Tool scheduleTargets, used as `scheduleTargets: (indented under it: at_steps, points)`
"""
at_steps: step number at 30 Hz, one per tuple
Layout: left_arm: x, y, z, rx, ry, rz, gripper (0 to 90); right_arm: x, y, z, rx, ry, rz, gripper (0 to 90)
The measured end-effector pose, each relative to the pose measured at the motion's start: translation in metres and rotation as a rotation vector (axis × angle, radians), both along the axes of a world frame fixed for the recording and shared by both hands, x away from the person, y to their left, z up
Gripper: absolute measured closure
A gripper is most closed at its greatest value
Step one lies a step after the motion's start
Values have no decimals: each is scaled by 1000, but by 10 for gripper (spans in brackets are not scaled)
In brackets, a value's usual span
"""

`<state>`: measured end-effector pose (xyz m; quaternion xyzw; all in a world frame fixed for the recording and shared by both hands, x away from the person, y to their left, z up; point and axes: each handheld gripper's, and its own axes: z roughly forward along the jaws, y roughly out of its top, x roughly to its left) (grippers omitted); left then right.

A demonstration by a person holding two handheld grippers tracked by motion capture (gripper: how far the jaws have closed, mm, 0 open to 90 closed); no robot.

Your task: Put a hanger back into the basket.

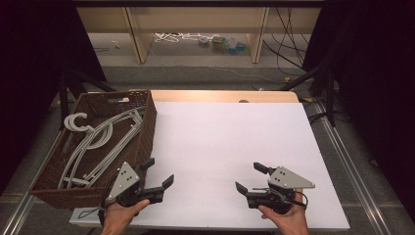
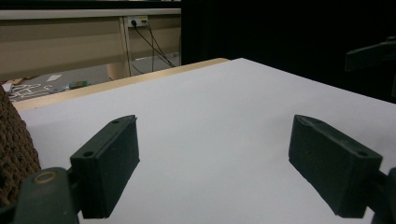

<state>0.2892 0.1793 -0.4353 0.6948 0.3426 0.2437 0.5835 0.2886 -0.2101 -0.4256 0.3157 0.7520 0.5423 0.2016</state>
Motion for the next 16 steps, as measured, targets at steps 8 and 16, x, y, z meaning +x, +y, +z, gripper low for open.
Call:
scheduleTargets:
  at_steps: [8, 16]
  points:
    - [1, 1, 0, -9, 1, 4, 161, 1, -1, 0, -16, -5, -8, 163]
    - [1, 0, -1, -2, 6, -8, 161, 2, -1, -1, -19, 2, -17, 163]
